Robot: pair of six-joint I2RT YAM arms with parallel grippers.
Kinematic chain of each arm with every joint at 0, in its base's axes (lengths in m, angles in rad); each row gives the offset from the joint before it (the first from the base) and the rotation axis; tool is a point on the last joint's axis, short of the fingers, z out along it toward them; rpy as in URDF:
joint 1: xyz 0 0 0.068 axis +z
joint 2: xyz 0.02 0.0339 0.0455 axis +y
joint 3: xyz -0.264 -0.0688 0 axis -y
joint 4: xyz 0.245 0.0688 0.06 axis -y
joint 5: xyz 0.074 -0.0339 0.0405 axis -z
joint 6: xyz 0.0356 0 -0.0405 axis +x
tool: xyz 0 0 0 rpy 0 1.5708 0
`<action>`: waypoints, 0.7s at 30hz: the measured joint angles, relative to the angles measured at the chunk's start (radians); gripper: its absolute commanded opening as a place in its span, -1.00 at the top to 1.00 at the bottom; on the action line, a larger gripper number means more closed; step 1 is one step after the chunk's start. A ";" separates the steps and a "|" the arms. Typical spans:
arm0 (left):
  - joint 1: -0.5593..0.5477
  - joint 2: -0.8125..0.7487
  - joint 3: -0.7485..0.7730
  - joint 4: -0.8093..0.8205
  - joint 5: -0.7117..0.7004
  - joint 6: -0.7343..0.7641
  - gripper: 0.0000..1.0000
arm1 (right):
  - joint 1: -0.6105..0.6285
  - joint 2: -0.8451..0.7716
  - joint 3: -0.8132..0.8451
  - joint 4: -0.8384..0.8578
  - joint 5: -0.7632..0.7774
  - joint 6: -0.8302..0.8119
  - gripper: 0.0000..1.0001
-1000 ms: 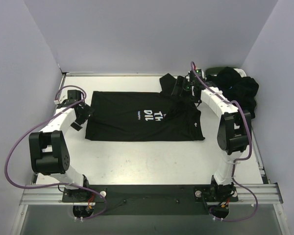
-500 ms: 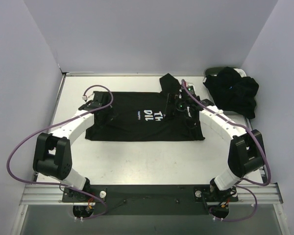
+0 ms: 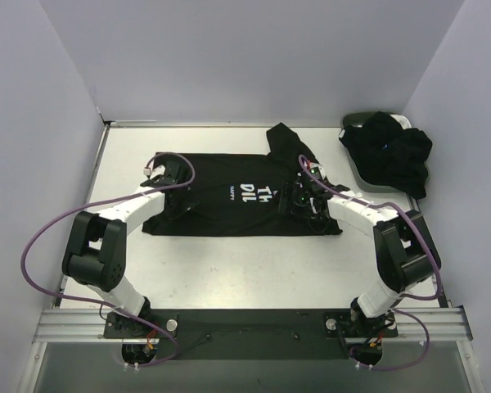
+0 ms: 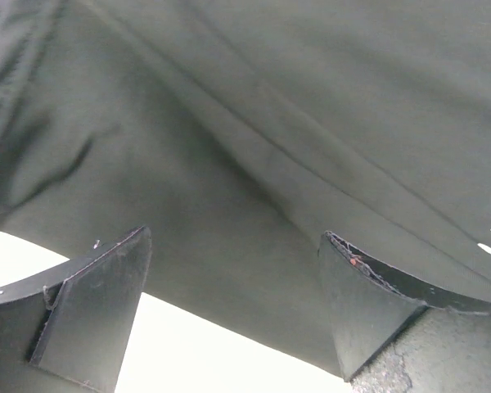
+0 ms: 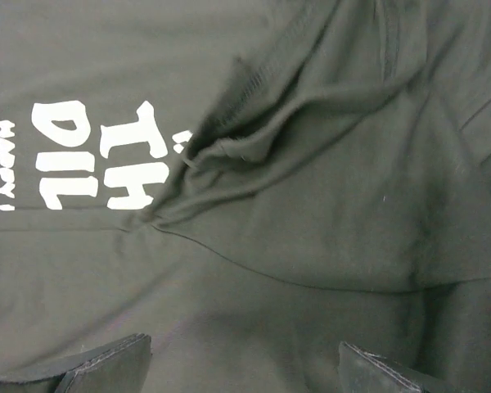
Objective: Fold and stack the t-shirts
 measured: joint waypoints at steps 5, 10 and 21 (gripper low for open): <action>0.000 0.000 -0.026 0.001 -0.043 -0.003 -0.84 | -0.002 0.019 -0.045 0.034 0.000 0.013 -1.00; 0.000 0.000 -0.078 0.021 -0.063 -0.008 -0.84 | -0.009 0.006 -0.086 0.081 0.000 0.030 -0.99; -0.005 -0.159 -0.295 0.164 -0.121 -0.030 -0.70 | -0.012 -0.144 -0.252 0.137 0.029 0.103 -0.99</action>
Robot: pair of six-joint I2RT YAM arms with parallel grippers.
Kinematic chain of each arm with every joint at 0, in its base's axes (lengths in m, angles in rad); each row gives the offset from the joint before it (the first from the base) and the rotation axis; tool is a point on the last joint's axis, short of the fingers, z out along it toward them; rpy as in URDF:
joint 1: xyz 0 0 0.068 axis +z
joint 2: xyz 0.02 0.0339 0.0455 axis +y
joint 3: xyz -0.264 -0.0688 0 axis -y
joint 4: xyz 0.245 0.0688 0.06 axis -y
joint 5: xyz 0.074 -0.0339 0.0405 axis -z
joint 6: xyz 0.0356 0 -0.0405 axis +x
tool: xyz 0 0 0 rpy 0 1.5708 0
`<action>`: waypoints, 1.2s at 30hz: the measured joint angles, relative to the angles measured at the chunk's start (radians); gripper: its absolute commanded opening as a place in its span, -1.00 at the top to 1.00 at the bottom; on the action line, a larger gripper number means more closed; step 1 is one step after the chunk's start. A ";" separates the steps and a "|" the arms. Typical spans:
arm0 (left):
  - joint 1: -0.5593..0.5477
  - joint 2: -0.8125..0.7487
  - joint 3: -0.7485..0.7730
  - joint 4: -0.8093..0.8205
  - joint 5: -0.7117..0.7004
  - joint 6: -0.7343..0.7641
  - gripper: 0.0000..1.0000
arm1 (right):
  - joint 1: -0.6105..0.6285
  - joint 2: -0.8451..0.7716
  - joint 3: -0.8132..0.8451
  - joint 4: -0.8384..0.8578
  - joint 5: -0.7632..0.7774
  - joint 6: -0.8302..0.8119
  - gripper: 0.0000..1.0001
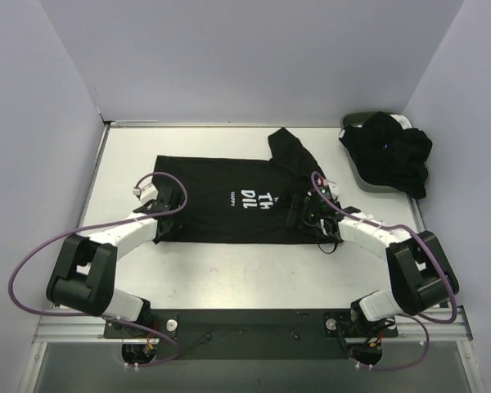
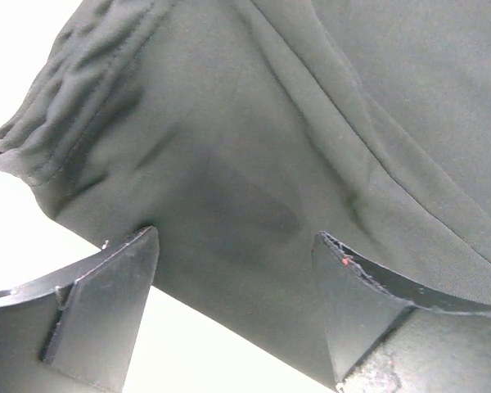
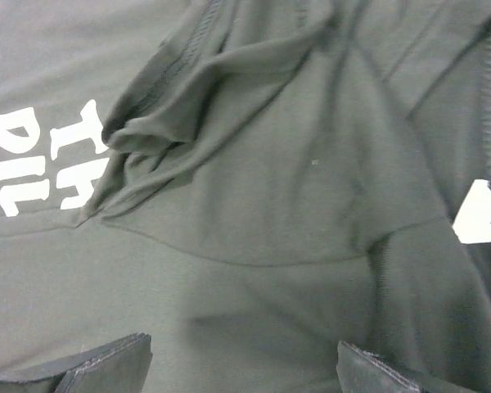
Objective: Fold and stack the t-shirts
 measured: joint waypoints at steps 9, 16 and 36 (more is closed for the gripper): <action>-0.021 -0.254 -0.195 -0.002 0.045 -0.072 -0.58 | 0.043 -0.238 -0.164 -0.114 0.044 0.077 -0.98; -0.047 -0.487 -0.282 -0.163 0.086 -0.122 -0.58 | 0.102 -0.431 -0.211 -0.288 0.120 0.127 -0.98; -0.428 -0.071 0.114 -0.155 0.109 -0.155 -0.58 | -0.059 -0.531 0.001 -0.603 0.276 0.043 -0.26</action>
